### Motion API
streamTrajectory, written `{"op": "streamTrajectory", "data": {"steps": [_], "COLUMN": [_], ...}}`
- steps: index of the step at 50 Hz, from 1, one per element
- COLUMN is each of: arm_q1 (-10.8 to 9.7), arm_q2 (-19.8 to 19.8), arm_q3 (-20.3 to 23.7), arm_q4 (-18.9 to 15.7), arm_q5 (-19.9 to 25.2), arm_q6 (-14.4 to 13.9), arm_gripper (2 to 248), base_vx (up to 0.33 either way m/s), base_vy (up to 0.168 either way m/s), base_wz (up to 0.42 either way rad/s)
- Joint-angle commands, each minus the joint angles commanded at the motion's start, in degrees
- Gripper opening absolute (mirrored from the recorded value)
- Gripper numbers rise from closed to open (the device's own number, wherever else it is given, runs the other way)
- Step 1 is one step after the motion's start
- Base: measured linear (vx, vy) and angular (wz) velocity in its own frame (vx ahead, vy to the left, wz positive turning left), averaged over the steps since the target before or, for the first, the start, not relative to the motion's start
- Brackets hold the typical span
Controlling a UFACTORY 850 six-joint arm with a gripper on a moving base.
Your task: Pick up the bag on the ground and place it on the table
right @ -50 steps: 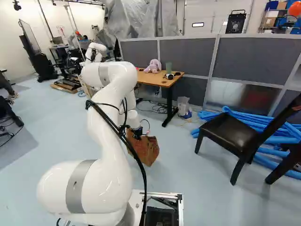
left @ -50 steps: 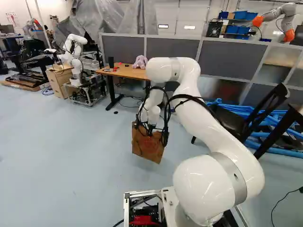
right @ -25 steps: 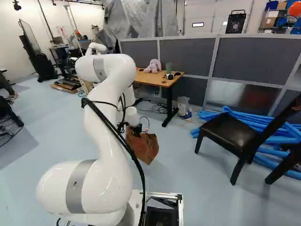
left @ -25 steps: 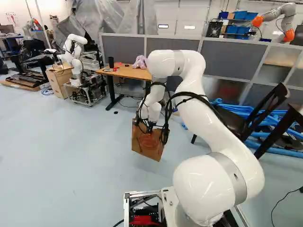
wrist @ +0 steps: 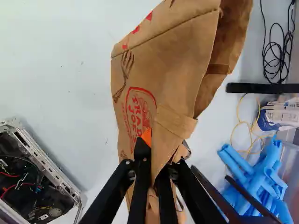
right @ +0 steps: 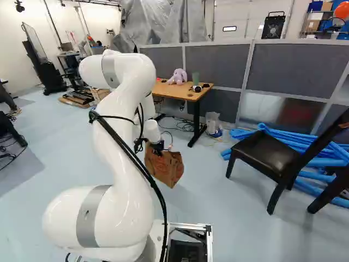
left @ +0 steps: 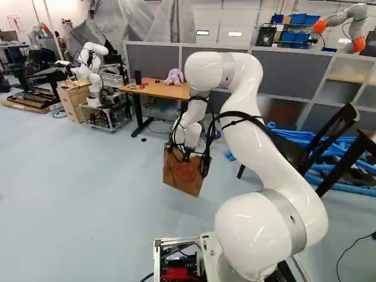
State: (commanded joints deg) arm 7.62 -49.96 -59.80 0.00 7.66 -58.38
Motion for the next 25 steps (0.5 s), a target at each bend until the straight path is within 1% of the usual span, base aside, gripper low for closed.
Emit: {"op": "streamTrajectory", "data": {"steps": [25], "arm_q1": [0.00], "arm_q2": [5.32], "arm_q3": [3.25], "arm_q4": [0.00], "arm_q5": [0.00], "arm_q6": [0.00], "arm_gripper": [21], "base_vx": [0.000], "base_vy": [0.000], "base_wz": [0.000]}}
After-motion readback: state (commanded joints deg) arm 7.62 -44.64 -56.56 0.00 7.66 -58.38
